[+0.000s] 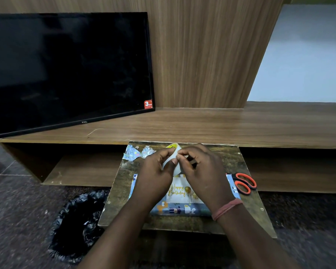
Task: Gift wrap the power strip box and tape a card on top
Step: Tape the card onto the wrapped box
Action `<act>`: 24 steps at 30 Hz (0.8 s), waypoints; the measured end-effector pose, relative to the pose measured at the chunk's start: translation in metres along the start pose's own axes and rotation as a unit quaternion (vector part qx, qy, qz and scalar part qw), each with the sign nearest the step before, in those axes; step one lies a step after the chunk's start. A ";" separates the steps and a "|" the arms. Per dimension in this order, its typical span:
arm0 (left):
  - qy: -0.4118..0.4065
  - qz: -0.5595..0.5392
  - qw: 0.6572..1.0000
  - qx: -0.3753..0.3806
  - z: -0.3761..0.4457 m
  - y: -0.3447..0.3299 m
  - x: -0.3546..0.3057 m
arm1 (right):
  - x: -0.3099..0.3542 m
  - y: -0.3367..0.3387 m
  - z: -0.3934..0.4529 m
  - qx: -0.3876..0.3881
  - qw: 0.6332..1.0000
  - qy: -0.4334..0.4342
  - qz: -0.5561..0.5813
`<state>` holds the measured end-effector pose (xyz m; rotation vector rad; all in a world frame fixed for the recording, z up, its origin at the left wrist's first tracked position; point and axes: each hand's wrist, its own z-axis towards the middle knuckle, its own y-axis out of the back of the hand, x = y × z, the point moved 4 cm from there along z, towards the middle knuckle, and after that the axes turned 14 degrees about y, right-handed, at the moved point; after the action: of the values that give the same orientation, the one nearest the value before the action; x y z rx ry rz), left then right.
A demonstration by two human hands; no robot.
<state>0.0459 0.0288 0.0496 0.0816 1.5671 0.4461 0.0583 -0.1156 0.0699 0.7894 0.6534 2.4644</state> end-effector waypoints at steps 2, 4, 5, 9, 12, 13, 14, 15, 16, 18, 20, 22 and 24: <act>0.010 0.012 1.000 0.006 0.000 -0.001 0.002 | -0.001 -0.003 -0.001 0.009 1.000 0.006 -0.007; 0.018 0.018 1.000 0.013 0.000 -0.002 0.003 | -0.003 -0.004 0.000 0.021 1.000 0.019 -0.009; 0.020 0.021 0.999 0.016 0.000 -0.002 0.003 | -0.003 -0.004 0.000 0.029 0.999 0.027 -0.011; 0.009 0.034 0.999 0.029 -0.001 -0.001 0.003 | -0.003 -0.006 0.001 0.057 0.996 0.057 -0.041; 0.004 0.029 0.999 0.040 -0.003 0.001 0.000 | -0.005 -0.007 0.001 0.065 0.995 0.063 -0.047; 0.002 0.027 0.999 0.044 -0.004 0.000 -0.002 | -0.007 -0.007 0.001 0.066 0.995 0.065 -0.048; 0.001 0.025 0.999 0.047 -0.005 0.000 -0.002 | -0.007 -0.007 0.001 0.070 0.994 0.065 -0.049; 0.001 0.023 0.998 0.051 -0.005 0.000 -0.002 | -0.008 -0.008 0.001 0.077 0.994 0.063 -0.049; -0.001 0.022 0.998 0.055 -0.006 0.000 -0.003 | -0.009 -0.009 0.000 0.084 0.993 0.061 -0.049; -0.007 0.023 0.998 0.063 -0.006 0.002 -0.004 | -0.009 -0.008 0.001 0.090 0.994 0.056 -0.040; -0.007 0.014 0.998 0.065 -0.005 0.003 -0.005 | -0.008 -0.007 0.002 0.083 0.996 0.032 -0.005; -0.002 -0.018 0.998 0.054 -0.004 0.005 -0.006 | -0.007 -0.004 0.001 0.038 0.998 -0.029 0.052; 0.019 -0.064 0.997 0.036 -0.001 0.004 -0.005 | -0.008 -0.005 -0.001 -0.038 0.983 -0.130 0.122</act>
<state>0.0442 0.0302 0.0555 0.0288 1.6156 0.2920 0.0648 -0.1162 0.0626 1.1962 0.3843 2.5190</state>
